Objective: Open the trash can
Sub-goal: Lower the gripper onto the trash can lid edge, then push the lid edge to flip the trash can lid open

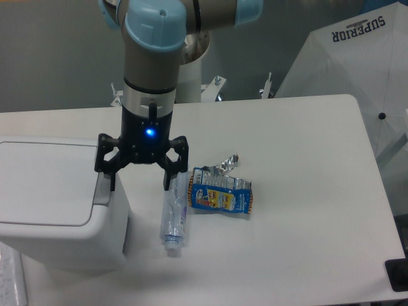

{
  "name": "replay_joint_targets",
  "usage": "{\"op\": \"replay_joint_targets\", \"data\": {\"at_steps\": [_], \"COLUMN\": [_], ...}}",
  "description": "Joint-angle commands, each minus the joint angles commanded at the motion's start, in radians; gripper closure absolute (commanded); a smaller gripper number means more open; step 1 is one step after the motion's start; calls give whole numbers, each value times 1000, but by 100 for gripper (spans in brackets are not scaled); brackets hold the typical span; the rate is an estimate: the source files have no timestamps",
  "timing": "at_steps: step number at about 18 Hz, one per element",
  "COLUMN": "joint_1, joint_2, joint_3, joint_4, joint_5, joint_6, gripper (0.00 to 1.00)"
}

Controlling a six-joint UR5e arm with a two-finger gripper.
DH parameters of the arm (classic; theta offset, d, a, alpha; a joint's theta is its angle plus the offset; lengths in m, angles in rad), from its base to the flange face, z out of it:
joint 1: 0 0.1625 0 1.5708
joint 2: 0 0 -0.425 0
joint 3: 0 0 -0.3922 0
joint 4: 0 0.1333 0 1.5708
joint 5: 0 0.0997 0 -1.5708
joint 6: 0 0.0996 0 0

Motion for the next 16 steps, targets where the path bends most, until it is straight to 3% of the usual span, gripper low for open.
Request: {"op": "replay_joint_targets", "data": {"at_steps": [16], "joint_1": [-8], "joint_2": [-11], "joint_3": [-2], "joint_4": [0], "joint_5": [2], "joint_6": [2], "gripper": [0]}}
